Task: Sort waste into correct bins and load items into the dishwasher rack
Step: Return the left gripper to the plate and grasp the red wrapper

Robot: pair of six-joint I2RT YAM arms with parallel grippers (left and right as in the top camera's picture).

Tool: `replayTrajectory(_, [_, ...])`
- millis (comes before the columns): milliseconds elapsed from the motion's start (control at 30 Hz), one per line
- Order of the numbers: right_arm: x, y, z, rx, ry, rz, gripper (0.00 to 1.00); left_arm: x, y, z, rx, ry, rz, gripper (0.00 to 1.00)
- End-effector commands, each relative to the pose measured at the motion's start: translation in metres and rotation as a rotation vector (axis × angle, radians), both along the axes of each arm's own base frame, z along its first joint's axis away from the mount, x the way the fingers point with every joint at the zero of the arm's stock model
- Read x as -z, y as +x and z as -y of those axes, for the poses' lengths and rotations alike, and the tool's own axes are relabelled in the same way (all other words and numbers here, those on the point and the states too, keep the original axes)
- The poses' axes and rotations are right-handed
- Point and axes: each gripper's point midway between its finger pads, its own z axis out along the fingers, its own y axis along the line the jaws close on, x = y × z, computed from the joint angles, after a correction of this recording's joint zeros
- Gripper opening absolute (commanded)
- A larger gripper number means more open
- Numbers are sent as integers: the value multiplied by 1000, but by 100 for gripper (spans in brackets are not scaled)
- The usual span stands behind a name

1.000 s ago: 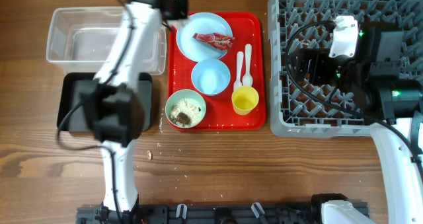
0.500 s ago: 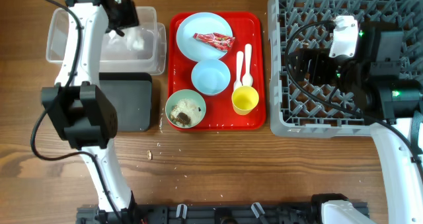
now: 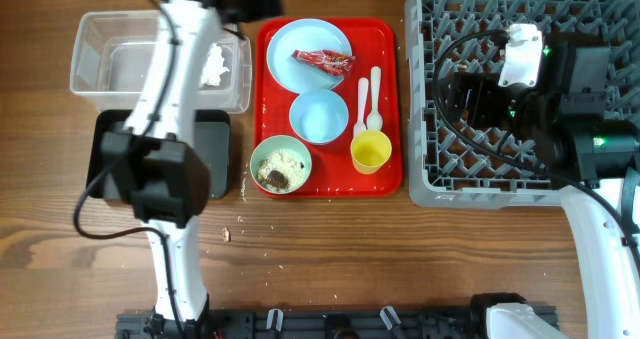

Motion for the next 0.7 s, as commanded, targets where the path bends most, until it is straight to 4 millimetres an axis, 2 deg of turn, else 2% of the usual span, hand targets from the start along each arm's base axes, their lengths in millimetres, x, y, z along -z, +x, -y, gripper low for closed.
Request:
replayTrajectory(0, [-7,2,-5,-5,24,6,100,53,-3,44,-158,-101,-131,100])
replayTrajectory(67, [-5,1,-5,-5,24,0,100,84,-2,65,-206,-134,-179,100])
replayTrajectory(167, [-3,-2,-4,-5,23,-17,100,120,2,84,-248,-163,-211,100])
replayTrajectory(233, [-1,-4,-4,-5,23,-26,100,132,5,90,-243,-165,-210,99])
replayTrajectory(300, [0,-5,-4,-5,22,-34,100,144,9,96,-235,-167,-203,95])
replayTrajectory(533, [2,-7,-4,-5,22,-44,100,181,13,94,-244,-128,-213,82])
replayTrajectory(600, [2,-7,-4,-5,22,-43,100,189,11,93,-246,-118,-224,75])
replayTrajectory(667, [2,-7,-4,-5,22,-43,100,190,11,92,-245,-115,-226,54])
